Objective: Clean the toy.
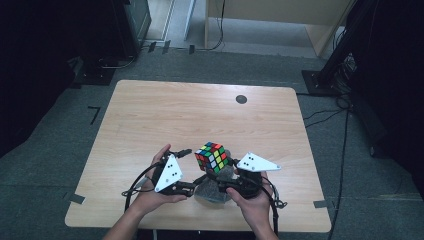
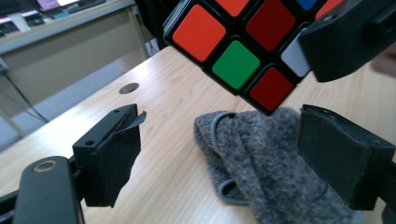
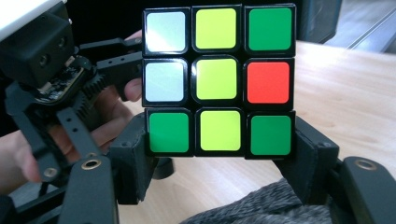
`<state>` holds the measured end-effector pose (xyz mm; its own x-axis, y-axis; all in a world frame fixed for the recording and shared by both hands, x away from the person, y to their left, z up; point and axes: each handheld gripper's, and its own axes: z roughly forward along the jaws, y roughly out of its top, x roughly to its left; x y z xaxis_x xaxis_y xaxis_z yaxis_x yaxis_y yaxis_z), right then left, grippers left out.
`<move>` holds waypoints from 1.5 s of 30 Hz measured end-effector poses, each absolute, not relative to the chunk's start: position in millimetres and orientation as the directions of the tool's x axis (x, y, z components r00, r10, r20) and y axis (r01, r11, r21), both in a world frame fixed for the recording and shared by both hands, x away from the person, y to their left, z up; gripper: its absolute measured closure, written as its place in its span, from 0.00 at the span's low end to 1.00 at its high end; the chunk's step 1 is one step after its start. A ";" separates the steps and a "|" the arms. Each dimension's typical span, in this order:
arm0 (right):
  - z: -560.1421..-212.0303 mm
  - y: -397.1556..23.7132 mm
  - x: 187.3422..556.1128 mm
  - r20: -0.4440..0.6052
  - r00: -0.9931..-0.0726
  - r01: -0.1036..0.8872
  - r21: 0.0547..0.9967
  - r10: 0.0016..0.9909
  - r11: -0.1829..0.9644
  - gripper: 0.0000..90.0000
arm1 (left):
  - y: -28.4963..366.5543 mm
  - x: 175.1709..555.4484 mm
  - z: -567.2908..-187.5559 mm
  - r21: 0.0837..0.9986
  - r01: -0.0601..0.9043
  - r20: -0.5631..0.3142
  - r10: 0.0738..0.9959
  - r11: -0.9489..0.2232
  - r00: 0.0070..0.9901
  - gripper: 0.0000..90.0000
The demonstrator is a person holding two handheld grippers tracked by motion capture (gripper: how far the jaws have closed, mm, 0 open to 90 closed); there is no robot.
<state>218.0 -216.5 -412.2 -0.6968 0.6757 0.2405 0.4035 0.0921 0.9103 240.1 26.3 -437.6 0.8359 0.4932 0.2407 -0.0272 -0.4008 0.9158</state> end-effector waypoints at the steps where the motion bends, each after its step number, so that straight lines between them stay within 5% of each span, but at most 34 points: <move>1: -412.2 -216.0 218.2 0.247 -0.698 0.413 0.906 0.672 0.095 0.39 | 25.5 239.4 -438.5 0.911 -0.041 0.260 0.492 -0.411 0.831 0.16; 17: -416.6 -208.4 221.1 0.305 -0.688 0.498 0.859 0.658 0.123 0.39 | 19.4 231.3 -446.8 0.856 -0.188 0.430 0.462 -0.481 0.775 0.20; 27: -421.3 -204.1 223.8 0.350 -0.682 0.544 0.830 0.642 0.125 0.39 | 14.4 225.3 -451.0 0.829 -0.239 0.489 0.450 -0.505 0.747 0.36; 39: -409.2 -232.2 220.5 0.356 -0.671 0.435 0.899 0.651 -0.044 0.29 | 28.0 241.3 -449.5 0.882 -0.087 0.354 0.530 -0.463 0.771 0.38; 45: -432.7 -243.5 231.9 0.178 -0.599 0.405 0.908 0.781 0.103 0.28 | 39.2 249.3 -443.5 0.914 -0.002 0.259 0.578 -0.407 0.774 0.39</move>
